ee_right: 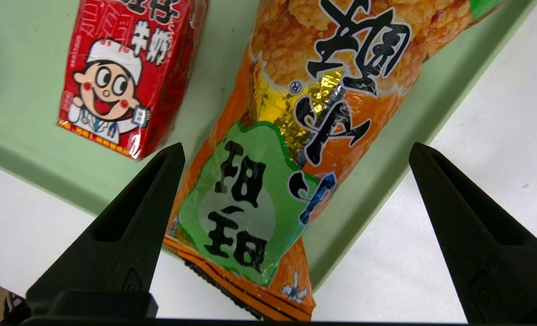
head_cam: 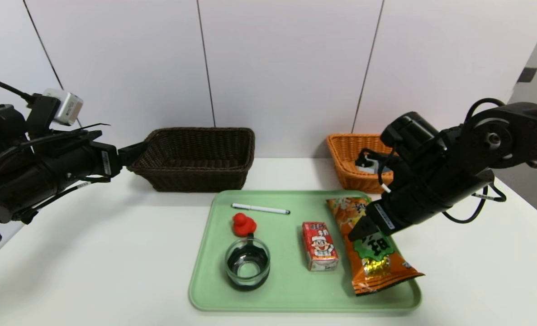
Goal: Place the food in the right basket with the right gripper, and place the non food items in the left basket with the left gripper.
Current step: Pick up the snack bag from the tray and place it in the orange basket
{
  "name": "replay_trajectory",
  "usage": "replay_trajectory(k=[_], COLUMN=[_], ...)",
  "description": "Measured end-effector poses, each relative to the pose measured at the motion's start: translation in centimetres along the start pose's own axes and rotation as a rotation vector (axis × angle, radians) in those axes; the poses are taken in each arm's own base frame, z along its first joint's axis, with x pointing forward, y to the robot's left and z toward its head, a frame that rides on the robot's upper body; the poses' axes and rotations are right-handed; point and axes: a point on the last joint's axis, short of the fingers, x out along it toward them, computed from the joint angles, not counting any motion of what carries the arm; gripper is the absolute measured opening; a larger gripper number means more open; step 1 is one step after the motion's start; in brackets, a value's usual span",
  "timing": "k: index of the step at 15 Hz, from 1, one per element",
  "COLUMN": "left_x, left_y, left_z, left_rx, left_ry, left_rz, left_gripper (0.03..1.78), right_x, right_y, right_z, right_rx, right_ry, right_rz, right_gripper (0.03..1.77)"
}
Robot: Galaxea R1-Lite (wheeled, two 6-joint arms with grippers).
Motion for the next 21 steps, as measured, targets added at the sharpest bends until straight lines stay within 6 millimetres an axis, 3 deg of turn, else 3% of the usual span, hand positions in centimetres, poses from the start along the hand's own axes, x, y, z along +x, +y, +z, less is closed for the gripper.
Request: replay_trajectory(k=[14,17,21], left_x=[0.1,0.0,-0.1], left_y=[0.0,0.0,0.0], left_z=[-0.2,-0.2,-0.2], left_rx=[-0.001,-0.001,-0.001], left_ry=[0.007,0.007,0.006], left_rz=[0.002,0.002,0.001], left_gripper=[1.69,1.69,1.69], right_x=[4.1,4.5,4.2], right_y=[-0.6,-0.6,-0.5], right_z=[0.5,0.4,0.2], right_rx=[-0.002,-0.003,-0.002], right_ry=[-0.02,-0.037,-0.033], right_rz=[-0.005,-0.005,-0.002], right_gripper=[1.7,1.2,0.78])
